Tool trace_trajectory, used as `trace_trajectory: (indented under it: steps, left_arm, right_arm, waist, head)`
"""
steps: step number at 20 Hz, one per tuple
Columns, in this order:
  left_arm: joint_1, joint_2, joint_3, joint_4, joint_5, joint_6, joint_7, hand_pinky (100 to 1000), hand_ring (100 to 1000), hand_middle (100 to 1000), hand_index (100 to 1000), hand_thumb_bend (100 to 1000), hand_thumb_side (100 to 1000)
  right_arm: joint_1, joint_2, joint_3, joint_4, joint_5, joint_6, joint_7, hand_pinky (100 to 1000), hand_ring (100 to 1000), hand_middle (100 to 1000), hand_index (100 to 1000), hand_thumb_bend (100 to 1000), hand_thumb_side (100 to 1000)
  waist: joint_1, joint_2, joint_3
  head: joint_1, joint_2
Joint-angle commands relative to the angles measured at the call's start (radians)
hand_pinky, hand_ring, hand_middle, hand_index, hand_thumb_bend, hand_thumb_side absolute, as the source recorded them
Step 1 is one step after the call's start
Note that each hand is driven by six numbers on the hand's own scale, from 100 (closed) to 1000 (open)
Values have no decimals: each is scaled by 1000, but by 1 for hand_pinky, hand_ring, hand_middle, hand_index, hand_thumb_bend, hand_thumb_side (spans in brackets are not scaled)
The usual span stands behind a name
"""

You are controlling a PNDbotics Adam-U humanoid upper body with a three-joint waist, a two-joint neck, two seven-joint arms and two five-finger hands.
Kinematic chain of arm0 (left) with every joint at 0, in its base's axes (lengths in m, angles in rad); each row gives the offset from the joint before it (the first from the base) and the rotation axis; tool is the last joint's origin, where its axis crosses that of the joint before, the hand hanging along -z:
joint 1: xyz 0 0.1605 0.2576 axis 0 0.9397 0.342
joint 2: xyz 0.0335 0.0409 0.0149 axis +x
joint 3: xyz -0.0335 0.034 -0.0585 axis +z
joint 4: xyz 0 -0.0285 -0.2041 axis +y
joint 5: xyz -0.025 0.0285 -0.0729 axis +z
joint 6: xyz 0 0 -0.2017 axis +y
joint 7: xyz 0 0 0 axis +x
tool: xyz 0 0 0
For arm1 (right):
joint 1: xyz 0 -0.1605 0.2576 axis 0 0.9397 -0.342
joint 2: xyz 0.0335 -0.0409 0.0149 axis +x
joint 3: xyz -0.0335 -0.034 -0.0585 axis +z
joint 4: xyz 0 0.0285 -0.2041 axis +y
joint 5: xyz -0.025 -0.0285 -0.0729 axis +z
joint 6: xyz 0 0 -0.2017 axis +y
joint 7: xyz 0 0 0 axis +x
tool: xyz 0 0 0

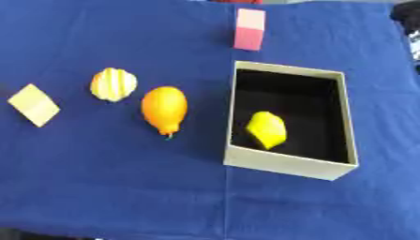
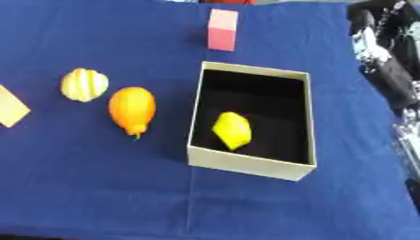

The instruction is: Pick up objects on the table and place them in the box.

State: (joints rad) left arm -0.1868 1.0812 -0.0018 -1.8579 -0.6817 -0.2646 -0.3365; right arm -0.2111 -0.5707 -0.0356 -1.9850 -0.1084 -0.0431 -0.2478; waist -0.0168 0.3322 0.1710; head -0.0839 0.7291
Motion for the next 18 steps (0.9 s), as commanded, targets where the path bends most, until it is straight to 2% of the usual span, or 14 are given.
trace_trajectory:
  steps: [1,8,13,18]
  left_arm:
    - [-24,23,44,16,55,17,-94,884,842,799,916,685,100]
    - [-68,22,43,134,67,24,-97,872,828,788,885,637,100]
    - [-117,15,10,232,88,-16,-44,862,822,814,890,615,100]
    - [-159,7,-36,307,124,-57,-78,864,830,831,910,617,100]
  right_arm:
    - [-4,-20,-5,-15,-3,1,0,936,811,716,868,100,537]
    - [-6,-18,-3,-15,-5,1,3,936,811,716,868,100,537]
    - [-10,-14,2,-15,-9,3,9,936,810,715,868,100,537]
    - [-12,-11,4,-15,-11,3,11,936,811,715,868,100,537]
  waist:
    - [5,-21,1]
    - [3,-21,-5]
    - [2,-21,-9]
    - [-1,-18,-16]
  head:
    - [2,3]
    - [7,3]
    - [13,5]
    - [20,2]
